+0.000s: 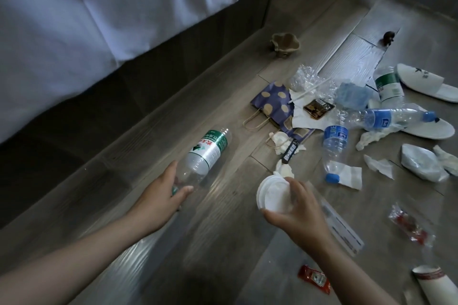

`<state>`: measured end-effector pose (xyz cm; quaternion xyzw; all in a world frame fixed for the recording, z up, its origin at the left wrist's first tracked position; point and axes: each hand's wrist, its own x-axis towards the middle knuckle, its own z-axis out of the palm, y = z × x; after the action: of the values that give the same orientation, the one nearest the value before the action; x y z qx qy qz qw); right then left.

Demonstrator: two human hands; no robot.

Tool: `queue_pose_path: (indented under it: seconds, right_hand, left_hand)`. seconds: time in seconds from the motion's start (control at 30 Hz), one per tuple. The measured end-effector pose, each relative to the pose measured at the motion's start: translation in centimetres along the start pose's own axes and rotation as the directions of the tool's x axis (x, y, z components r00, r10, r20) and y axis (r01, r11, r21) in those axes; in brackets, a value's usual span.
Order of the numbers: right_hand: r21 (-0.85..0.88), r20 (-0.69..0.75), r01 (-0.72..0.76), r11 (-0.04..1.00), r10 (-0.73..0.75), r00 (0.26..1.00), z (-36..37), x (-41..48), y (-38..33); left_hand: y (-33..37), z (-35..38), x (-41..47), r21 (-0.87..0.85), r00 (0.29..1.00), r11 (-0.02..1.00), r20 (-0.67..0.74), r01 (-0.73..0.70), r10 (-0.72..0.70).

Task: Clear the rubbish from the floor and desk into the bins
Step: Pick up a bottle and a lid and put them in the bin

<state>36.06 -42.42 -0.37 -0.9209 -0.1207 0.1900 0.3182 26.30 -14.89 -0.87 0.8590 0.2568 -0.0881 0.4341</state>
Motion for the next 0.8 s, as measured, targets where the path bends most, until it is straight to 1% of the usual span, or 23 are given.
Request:
queue_pose_path:
  seconds: [0.1, 0.13, 0.23, 0.3, 0.33, 0.43, 0.5, 0.57, 0.67, 0.8]
  right_hand:
    - [0.075, 0.033, -0.071, 0.995, 0.069, 0.997, -1.8, -1.6, -2.8]
    - [0.094, 0.048, -0.121, 0.988, 0.116, 0.992, -3.3, -2.2, -4.1]
    - [0.12, 0.024, -0.171, 0.978, 0.169, 0.985, -6.1, -4.3, -7.2]
    - [0.112, 0.027, -0.212, 0.971, 0.21, 0.977, -10.2, -6.1, -10.4]
    - [0.135, 0.027, -0.219, 0.966, 0.217, 0.976, -12.5, -7.2, -12.1]
    - [0.195, -0.035, -0.225, 0.955, 0.236, 0.971, -20.5, -9.8, -17.3]
    - [0.246, -0.083, -0.245, 0.938, 0.272, 0.959, -26.4, -11.3, -20.3]
    - [0.276, -0.144, -0.256, 0.926, 0.303, 0.942, -32.6, -13.2, -23.1]
    - [0.326, -0.214, -0.285, 0.901, 0.364, 0.906, -41.8, -16.2, -26.9]
    - [0.398, -0.317, -0.282, 0.873, 0.42, 0.85, -53.3, -20.4, -31.0]
  left_hand:
    - [2.5, -1.6, -2.1, -0.029, 0.993, 0.994, 0.048, 0.105, -0.104]
    - [4.0, -2.5, -2.9, -0.021, 0.99, 0.991, 0.059, 0.129, -0.128]
    - [7.1, -4.7, -5.4, 0.071, 0.984, 0.984, 0.057, 0.166, -0.17]
    - [11.4, -7.4, -7.3, 0.129, 0.979, 0.975, 0.075, 0.178, -0.189]
    - [13.9, -8.7, -8.6, 0.146, 0.98, 0.974, 0.072, 0.174, -0.186]
    - [22.2, -12.9, -11.4, 0.158, 0.987, 0.981, 0.098, 0.113, -0.13]
    - [27.9, -15.2, -12.8, 0.146, 0.988, 0.985, 0.116, 0.088, -0.106]
    - [34.3, -17.7, -14.7, 0.164, 0.988, 0.986, 0.142, 0.03, -0.054]
    - [44.5, -21.4, -17.1, 0.142, 0.985, 0.987, 0.163, -0.081, 0.057]
    - [57.6, -25.4, -20.2, 0.127, 0.949, 0.959, 0.225, -0.254, 0.222]
